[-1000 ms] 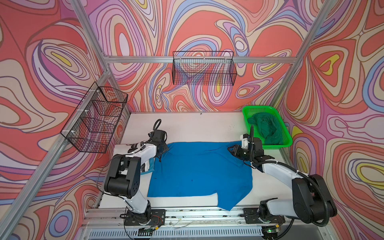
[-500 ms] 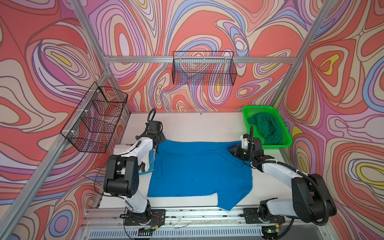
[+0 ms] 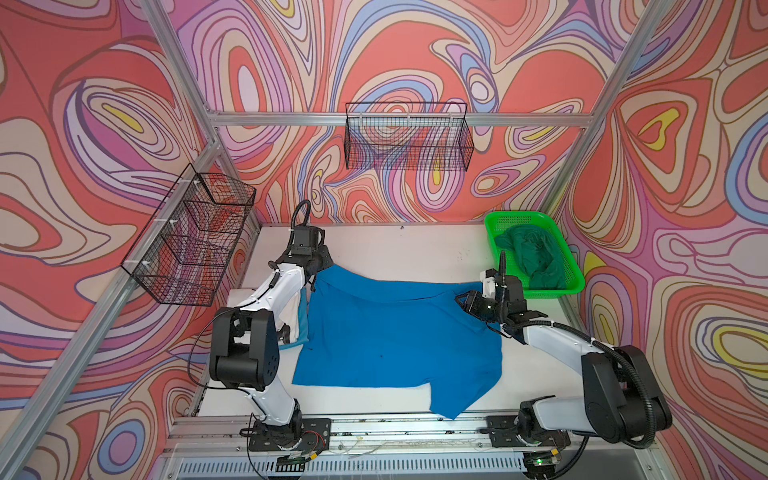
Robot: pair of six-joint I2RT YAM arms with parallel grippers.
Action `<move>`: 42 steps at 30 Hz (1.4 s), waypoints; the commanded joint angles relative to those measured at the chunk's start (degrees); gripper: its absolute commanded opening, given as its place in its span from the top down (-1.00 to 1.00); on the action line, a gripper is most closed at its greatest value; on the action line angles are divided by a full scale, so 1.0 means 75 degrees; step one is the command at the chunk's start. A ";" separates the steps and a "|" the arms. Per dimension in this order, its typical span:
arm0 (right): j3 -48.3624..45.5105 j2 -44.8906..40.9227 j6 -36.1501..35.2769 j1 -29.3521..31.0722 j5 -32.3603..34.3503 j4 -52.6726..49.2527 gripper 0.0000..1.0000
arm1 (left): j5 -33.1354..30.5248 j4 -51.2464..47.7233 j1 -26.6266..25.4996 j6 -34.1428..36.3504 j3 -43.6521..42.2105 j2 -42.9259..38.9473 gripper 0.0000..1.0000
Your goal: Fold and stack the t-shirts
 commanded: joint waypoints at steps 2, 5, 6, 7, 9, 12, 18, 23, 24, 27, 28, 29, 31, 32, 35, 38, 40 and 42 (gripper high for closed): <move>-0.0131 0.0133 0.0000 -0.0023 0.0022 0.0127 0.12 | 0.0192 0.0145 0.0056 -0.0255 -0.0688 -0.0102 0.84; -0.0144 0.0110 0.0016 -0.0030 0.0010 0.0103 0.12 | 0.0348 0.0268 0.0056 -0.0922 -0.1185 -0.0360 0.38; -0.0136 0.0102 0.0008 -0.0027 0.0003 0.0098 0.12 | 0.0358 0.0260 0.0056 -0.1147 -0.1312 -0.0473 0.26; -0.0144 0.0080 0.0006 -0.0033 0.0002 0.0102 0.12 | 0.0358 0.0211 0.0056 -0.1463 -0.1446 -0.0622 0.09; -0.0153 0.0044 0.0006 -0.0025 -0.0011 0.0077 0.12 | 0.0323 -0.0060 0.0056 -0.2124 -0.1628 -0.0886 -0.20; -0.0179 -0.0004 0.0023 -0.0022 -0.0020 0.0087 0.12 | 0.0000 -0.0633 0.0056 -0.3248 -0.2009 -0.1455 -0.71; -0.0226 -0.0071 0.0074 -0.0028 -0.0067 0.0133 0.12 | -0.0089 -0.0663 0.0045 -0.5629 -0.3197 -0.2521 -0.72; -0.0234 -0.0060 0.0142 -0.0022 -0.0124 0.0216 0.12 | 0.0040 -0.0234 0.0033 -0.6723 -0.3721 -0.2416 -0.52; -0.0228 -0.0050 0.0169 -0.0021 -0.0151 0.0243 0.12 | 0.0040 -0.0228 0.0033 -0.6782 -0.3680 -0.2274 -0.50; -0.0223 -0.0016 0.0193 -0.0015 -0.0197 0.0272 0.12 | -0.0005 0.0118 0.0033 -0.7013 -0.3479 -0.1782 -0.39; -0.0226 -0.0016 0.0193 -0.0020 -0.0198 0.0262 0.12 | -0.0013 0.0185 0.0033 -0.7070 -0.3401 -0.1620 -0.33; -0.0226 -0.0017 0.0193 -0.0022 -0.0199 0.0252 0.12 | -0.0061 0.0244 0.0033 -0.7069 -0.3282 -0.1475 -0.29; -0.0206 -0.0011 0.0173 -0.0017 -0.0174 0.0230 0.12 | -0.0018 0.0258 0.0033 -0.7072 -0.3024 -0.1203 -0.20; -0.0208 -0.0011 0.0165 -0.0018 -0.0168 0.0228 0.12 | -0.0046 0.0214 0.0033 -0.6979 -0.2858 -0.1064 -0.13; -0.0203 0.0025 0.0168 -0.0021 -0.0176 0.0228 0.12 | -0.0323 -0.0088 0.0033 -0.6720 -0.2391 -0.0719 0.01; -0.0191 0.0036 0.0145 -0.0016 -0.0185 0.0230 0.12 | -0.0499 -0.0286 0.0033 -0.6335 -0.1947 -0.0410 0.13; -0.0173 0.0057 0.0135 -0.0018 -0.0199 0.0236 0.12 | -0.0570 -0.0589 0.0033 -0.6122 -0.1587 -0.0155 0.17; -0.0161 0.0077 0.0138 -0.0022 -0.0210 0.0238 0.12 | -0.0603 -0.0680 0.0033 -0.6069 -0.1493 0.0012 0.24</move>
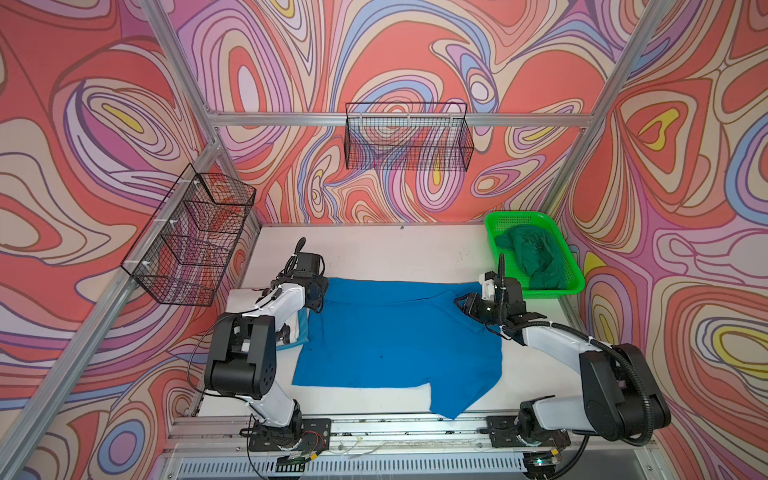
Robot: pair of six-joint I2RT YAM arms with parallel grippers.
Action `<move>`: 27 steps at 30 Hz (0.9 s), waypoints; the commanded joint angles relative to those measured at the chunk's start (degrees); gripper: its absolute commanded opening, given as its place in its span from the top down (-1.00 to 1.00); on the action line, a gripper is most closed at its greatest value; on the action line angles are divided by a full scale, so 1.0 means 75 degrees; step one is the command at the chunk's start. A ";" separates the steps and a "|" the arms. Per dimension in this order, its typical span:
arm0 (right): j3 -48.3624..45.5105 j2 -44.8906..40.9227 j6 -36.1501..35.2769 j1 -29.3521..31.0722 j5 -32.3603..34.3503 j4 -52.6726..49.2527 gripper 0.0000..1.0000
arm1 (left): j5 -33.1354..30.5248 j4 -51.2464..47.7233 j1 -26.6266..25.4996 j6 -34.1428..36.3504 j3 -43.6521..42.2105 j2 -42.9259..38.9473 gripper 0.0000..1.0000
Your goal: Fold and stack the t-shirts
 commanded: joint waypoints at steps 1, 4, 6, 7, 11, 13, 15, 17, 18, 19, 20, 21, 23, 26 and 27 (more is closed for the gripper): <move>-0.0026 0.0031 0.0021 -0.0010 -0.0044 0.0130 0.12 | -0.0292 -0.0511 0.0033 0.0203 0.0132 0.0319 0.28; -0.0025 0.0018 0.0003 -0.0021 -0.0031 0.0116 0.12 | -0.0228 -0.0404 0.0033 0.0167 -0.0015 0.0382 0.36; -0.0036 0.0019 -0.0001 -0.0024 -0.0025 0.0116 0.12 | -0.0248 -0.0432 0.0033 0.0134 -0.0076 0.0393 0.35; -0.0036 0.0013 -0.0001 -0.0018 -0.0043 0.0118 0.12 | -0.0250 -0.0425 0.0033 0.0139 -0.0100 0.0405 0.32; -0.0036 0.0038 -0.0007 -0.0019 -0.0044 0.0135 0.12 | -0.0227 -0.0480 0.0033 0.0150 -0.0122 0.0466 0.22; -0.0039 0.0034 -0.0008 -0.0014 -0.0056 0.0132 0.12 | -0.0218 -0.0479 0.0033 0.0152 -0.0131 0.0491 0.20; -0.0059 0.0028 -0.0010 -0.0016 -0.0044 0.0151 0.12 | -0.0215 -0.0469 0.0033 0.0185 -0.0108 0.0541 0.22; -0.0066 0.0031 -0.0001 -0.0010 -0.0044 0.0146 0.12 | -0.0215 -0.0527 0.0044 0.0223 -0.0029 0.0633 0.27; -0.0072 0.0031 0.0000 -0.0017 -0.0039 0.0143 0.12 | -0.0218 -0.0531 0.0044 0.0250 0.0021 0.0692 0.32; -0.0072 0.0022 -0.0009 -0.0016 -0.0043 0.0162 0.12 | -0.0204 -0.0529 0.0044 0.0260 0.0076 0.0760 0.36; -0.0072 0.0025 -0.0003 -0.0016 -0.0044 0.0143 0.12 | -0.0202 -0.0537 0.0044 0.0299 0.0141 0.0820 0.43; -0.0066 0.0017 -0.0010 -0.0020 -0.0033 0.0139 0.12 | -0.0202 -0.0579 0.0056 0.0337 0.0243 0.0887 0.51; -0.0060 -0.0009 -0.0020 -0.0021 -0.0021 0.0119 0.12 | -0.0235 -0.0758 0.0068 0.0444 0.0458 0.1020 0.58; -0.0071 -0.0042 -0.0035 -0.0019 -0.0008 0.0116 0.12 | -0.0273 -0.0859 0.0068 0.0528 0.0617 0.1109 0.69; -0.0072 -0.0042 -0.0032 -0.0019 0.0000 0.0114 0.12 | -0.0285 -0.0886 0.0077 0.0563 0.0674 0.1133 0.71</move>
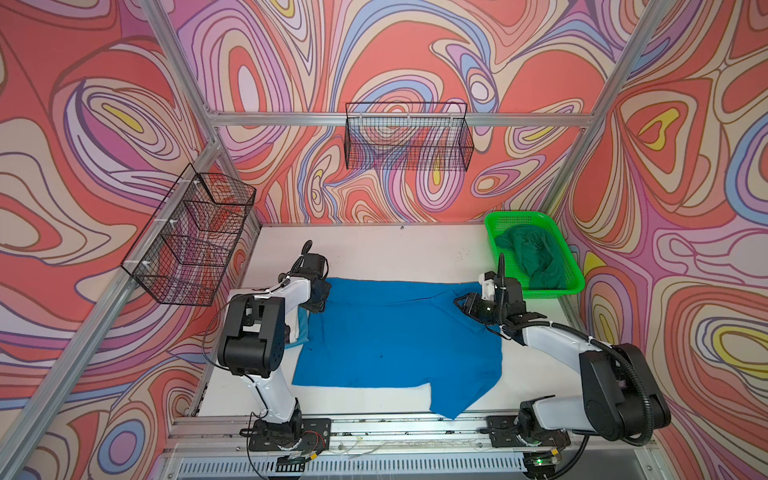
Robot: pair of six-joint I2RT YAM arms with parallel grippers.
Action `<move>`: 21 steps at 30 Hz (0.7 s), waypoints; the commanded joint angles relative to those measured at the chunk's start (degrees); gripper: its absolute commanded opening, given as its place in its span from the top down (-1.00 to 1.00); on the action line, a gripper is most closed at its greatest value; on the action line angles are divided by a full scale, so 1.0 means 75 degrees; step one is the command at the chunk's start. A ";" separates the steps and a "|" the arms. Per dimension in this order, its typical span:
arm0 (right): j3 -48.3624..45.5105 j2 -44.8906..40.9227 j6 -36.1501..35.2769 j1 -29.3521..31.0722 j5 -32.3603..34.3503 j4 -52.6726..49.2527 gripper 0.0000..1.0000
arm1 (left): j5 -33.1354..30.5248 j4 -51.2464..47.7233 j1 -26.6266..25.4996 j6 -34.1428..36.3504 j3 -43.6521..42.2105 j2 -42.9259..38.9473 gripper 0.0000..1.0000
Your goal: Fold and stack the t-shirts
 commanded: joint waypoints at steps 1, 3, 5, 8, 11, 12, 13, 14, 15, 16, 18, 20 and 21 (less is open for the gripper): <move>-0.0072 -0.0040 -0.0025 -0.0012 0.0035 0.0113 0.12 | -0.0209 -0.0429 0.0077 0.0162 0.0310 0.0109 0.75; -0.0072 -0.0039 -0.0027 -0.0012 0.0037 0.0116 0.12 | -0.0179 -0.0456 0.0074 0.0220 0.0409 0.0135 0.83; -0.0072 -0.0029 -0.0013 -0.0020 0.0032 0.0126 0.12 | -0.0141 -0.0460 0.0077 0.0310 0.0534 0.0149 0.98; -0.0083 -0.0028 -0.0025 -0.0017 0.0035 0.0159 0.12 | -0.0084 -0.0589 0.0065 0.0656 0.0904 0.0140 1.00; -0.0095 -0.0025 -0.0016 -0.0027 0.0028 0.0175 0.12 | -0.0067 -0.0604 0.0054 0.1292 0.1285 0.0029 1.00; -0.0095 -0.0009 -0.0017 -0.0020 0.0033 0.0171 0.12 | -0.0069 -0.0555 0.0047 0.1567 0.1400 -0.0040 1.00; -0.0095 0.0001 -0.0017 -0.0015 0.0035 0.0172 0.12 | -0.0097 -0.0513 0.0042 0.1806 0.1471 -0.0091 1.00; -0.0095 0.0013 -0.0016 -0.0024 0.0027 0.0189 0.12 | -0.0101 -0.0373 0.0024 0.2128 0.1514 -0.0171 1.00; -0.0106 0.0028 -0.0011 -0.0028 0.0029 0.0208 0.12 | -0.0105 -0.0266 0.0002 0.2454 0.1557 -0.0223 1.00; -0.0099 0.0041 -0.0011 -0.0018 0.0029 0.0227 0.12 | -0.0113 -0.0209 -0.0021 0.2735 0.1603 -0.0255 1.00; -0.0118 0.0078 0.0014 -0.0022 0.0019 0.0260 0.12 | -0.0025 -0.0008 -0.0092 0.3396 0.1680 -0.0240 1.00; -0.0119 0.0124 0.0031 -0.0014 0.0000 0.0300 0.12 | 0.0007 0.0137 -0.0194 0.4026 0.1754 -0.0209 1.00; -0.0119 0.0141 0.0030 -0.0020 -0.0006 0.0295 0.12 | -0.0064 0.0209 -0.0255 0.4329 0.1787 -0.0190 1.00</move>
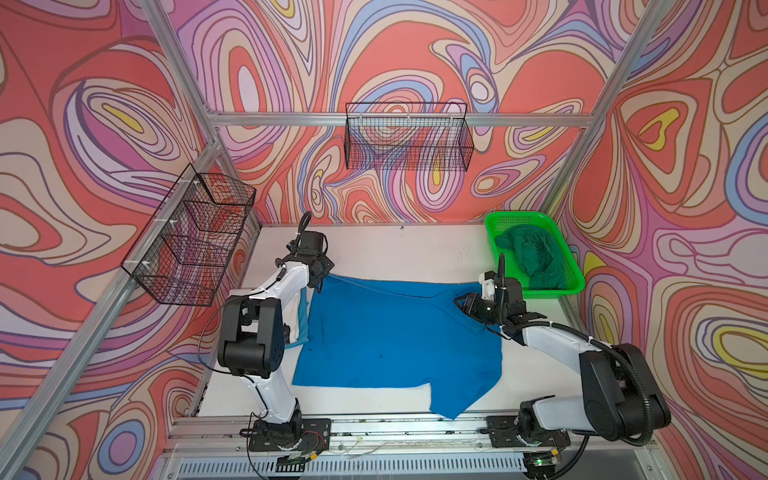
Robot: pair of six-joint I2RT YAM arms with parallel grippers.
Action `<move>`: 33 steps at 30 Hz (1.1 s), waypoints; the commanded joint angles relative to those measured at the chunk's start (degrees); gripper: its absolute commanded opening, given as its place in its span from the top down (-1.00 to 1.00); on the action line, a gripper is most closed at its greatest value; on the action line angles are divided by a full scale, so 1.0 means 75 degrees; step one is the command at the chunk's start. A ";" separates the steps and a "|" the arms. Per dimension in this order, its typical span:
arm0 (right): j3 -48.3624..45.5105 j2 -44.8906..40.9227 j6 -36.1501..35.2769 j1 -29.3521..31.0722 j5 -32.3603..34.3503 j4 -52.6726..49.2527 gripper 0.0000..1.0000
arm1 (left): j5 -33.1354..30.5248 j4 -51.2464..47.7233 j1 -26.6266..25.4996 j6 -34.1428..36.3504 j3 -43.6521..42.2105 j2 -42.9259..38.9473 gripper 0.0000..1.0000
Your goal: Fold and stack the t-shirts
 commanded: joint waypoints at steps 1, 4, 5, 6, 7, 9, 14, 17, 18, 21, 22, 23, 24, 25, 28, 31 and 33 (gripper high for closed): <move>-0.0116 0.0140 0.0033 -0.0015 -0.0006 0.0213 0.12 | -0.0138 0.0373 -0.0206 0.1664 0.0224 -0.0131 1.00; -0.0103 0.0128 0.0002 -0.0020 0.0028 0.0154 0.12 | -0.0589 0.0434 -0.0415 0.2605 0.0472 -0.0186 1.00; -0.0104 0.0110 -0.0019 -0.0022 0.0031 0.0137 0.12 | -0.0698 0.0570 -0.0476 0.2928 0.0516 -0.0232 1.00; -0.0114 0.0106 -0.0015 -0.0022 0.0040 0.0133 0.12 | -0.0851 0.0825 -0.0542 0.3259 0.0544 -0.0289 1.00; -0.0121 0.0112 -0.0020 -0.0028 0.0041 0.0139 0.12 | -0.0994 0.0955 -0.0592 0.3508 0.0542 -0.0316 1.00; -0.0127 0.0124 -0.0018 -0.0020 0.0052 0.0156 0.12 | -0.1041 0.1237 -0.0640 0.4000 0.0533 -0.0366 1.00; -0.0186 0.0153 0.0015 -0.0016 0.0041 0.0222 0.12 | -0.1068 0.1890 -0.0694 0.4271 -0.0111 -0.0398 1.00; -0.0180 0.0173 0.0023 -0.0019 0.0032 0.0211 0.12 | -0.1233 0.2669 -0.0770 0.4221 -0.0965 -0.0541 1.00; -0.0184 0.0154 0.0026 -0.0015 0.0032 0.0216 0.12 | -0.1308 0.2941 -0.0792 0.4204 -0.1239 -0.0606 1.00; -0.0163 0.0147 0.0003 -0.0017 0.0035 0.0144 0.12 | -0.1460 0.3686 -0.0861 0.4002 -0.2041 -0.0902 1.00; -0.0162 0.0142 0.0008 -0.0019 0.0026 0.0129 0.12 | -0.1477 0.3780 -0.0913 0.3948 -0.2228 -0.0998 1.00; -0.0160 0.0138 0.0018 -0.0015 0.0019 0.0116 0.12 | -0.1534 0.3901 -0.0967 0.3907 -0.2405 -0.1101 1.00; -0.0162 0.0132 0.0028 -0.0021 0.0026 0.0094 0.12 | -0.1628 0.3928 -0.1029 0.3812 -0.2552 -0.1216 1.00; -0.0151 0.0140 0.0056 -0.0021 0.0034 0.0068 0.12 | -0.1665 0.4019 -0.1094 0.3675 -0.2781 -0.1374 1.00; -0.0092 0.0201 0.0102 -0.0020 0.0096 -0.0048 0.12 | -0.1860 0.4616 -0.1319 0.3394 -0.3528 -0.1703 1.00; 0.0069 0.0166 0.0169 -0.0017 0.0393 -0.0452 0.11 | -0.2026 0.4597 -0.1351 0.2895 -0.4005 -0.1854 0.95; 0.0276 0.0177 0.0154 -0.0026 0.0721 -0.0844 0.11 | -0.2099 0.4744 -0.1350 0.2569 -0.4408 -0.2021 0.95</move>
